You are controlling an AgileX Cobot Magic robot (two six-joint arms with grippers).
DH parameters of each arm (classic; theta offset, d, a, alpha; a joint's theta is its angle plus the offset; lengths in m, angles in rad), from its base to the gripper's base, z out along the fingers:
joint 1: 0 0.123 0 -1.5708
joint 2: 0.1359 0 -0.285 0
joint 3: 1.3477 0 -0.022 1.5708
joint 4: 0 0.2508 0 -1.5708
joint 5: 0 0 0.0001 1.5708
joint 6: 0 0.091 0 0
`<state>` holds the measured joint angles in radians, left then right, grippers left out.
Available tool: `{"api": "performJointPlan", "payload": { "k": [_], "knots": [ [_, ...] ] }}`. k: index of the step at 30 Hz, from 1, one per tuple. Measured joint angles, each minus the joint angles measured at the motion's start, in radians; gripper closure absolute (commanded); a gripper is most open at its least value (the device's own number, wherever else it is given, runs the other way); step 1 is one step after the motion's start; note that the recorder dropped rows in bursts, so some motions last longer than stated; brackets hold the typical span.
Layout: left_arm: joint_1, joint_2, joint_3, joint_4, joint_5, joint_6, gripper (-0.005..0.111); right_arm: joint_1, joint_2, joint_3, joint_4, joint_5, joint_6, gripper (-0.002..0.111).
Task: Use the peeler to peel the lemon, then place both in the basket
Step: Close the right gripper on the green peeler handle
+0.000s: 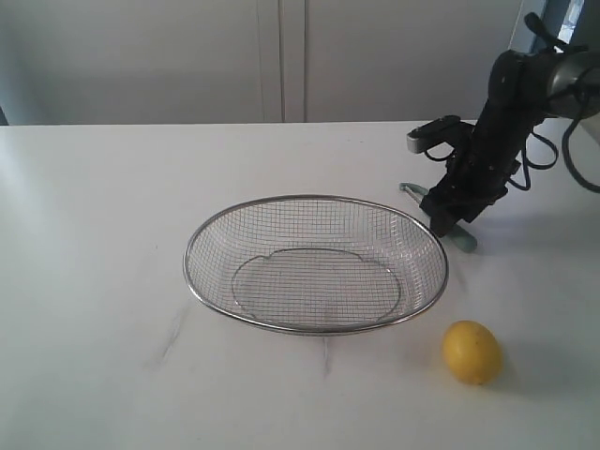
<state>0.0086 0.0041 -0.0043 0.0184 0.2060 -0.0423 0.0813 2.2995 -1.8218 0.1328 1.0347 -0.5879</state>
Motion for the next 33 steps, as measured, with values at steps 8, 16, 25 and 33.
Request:
{"api": "performJointPlan", "payload": {
  "k": [8,16,25,33],
  "knots": [
    [0.0,0.0,0.0,0.0,0.0,0.0,0.107,0.019,0.004,0.0,-0.002,-0.006,0.0,0.055],
    [0.0,0.0,0.0,0.0,0.0,0.0,0.107,0.029,0.022,0.0,-0.042,-0.006,-0.002,0.06],
    [0.0,0.0,0.0,0.0,0.0,0.0,0.107,0.029,0.026,-0.004,-0.077,0.04,0.002,0.1],
    [0.0,0.0,0.0,0.0,0.0,0.0,0.107,0.029,0.024,-0.004,-0.085,0.058,0.03,0.108]
  ]
}}
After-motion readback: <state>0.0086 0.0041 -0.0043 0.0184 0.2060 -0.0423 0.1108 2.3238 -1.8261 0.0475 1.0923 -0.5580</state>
